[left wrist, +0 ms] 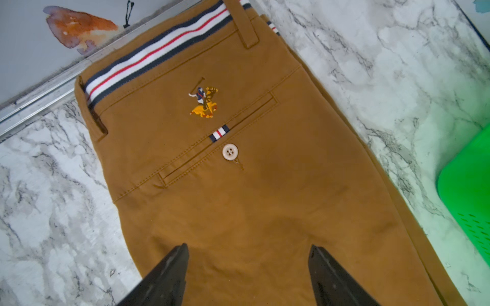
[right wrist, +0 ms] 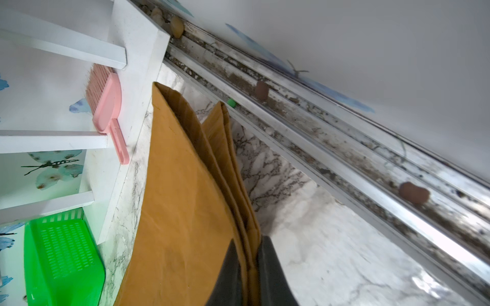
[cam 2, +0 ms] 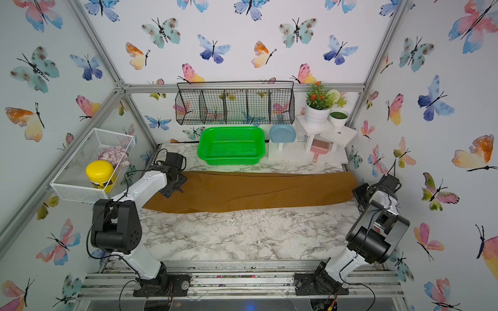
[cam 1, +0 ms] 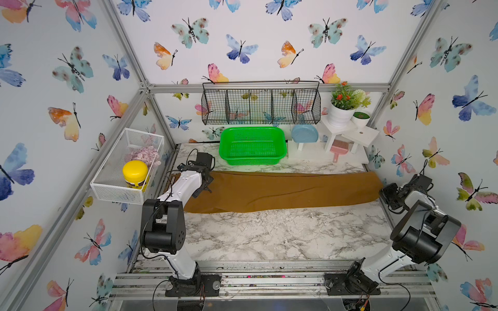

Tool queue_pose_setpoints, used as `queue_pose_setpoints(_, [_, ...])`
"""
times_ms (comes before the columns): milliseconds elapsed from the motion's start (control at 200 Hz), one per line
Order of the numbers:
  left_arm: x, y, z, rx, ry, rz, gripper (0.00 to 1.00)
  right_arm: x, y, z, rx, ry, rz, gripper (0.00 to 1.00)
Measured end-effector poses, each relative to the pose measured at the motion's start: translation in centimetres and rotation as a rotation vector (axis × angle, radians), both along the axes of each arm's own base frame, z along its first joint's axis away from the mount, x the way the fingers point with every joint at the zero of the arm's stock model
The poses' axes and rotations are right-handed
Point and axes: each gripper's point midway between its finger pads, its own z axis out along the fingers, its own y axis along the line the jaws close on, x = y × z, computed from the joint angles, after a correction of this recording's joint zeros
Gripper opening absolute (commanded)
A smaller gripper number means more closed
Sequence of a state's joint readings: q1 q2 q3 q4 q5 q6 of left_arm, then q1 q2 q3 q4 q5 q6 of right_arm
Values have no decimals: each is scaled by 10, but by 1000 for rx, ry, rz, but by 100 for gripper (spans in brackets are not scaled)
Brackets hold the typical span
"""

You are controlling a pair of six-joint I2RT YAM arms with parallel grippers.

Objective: Roll up the long pants
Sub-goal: Fold the long pant at the center of the board.

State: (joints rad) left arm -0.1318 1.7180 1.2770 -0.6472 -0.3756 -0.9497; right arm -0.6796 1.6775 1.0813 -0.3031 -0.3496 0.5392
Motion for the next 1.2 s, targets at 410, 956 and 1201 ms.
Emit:
queue_pose_setpoints(410, [14, -32, -24, -59, 43, -75, 74, -9, -3, 17, -53, 13, -28, 3])
queue_pose_setpoints(956, [22, -87, -61, -71, 102, -183, 74, 13, -17, 190, -418, -236, -63, 3])
queue_pose_setpoints(1201, [34, -132, -64, -96, 83, -249, 75, 0, -20, 195, -466, -196, -90, 3])
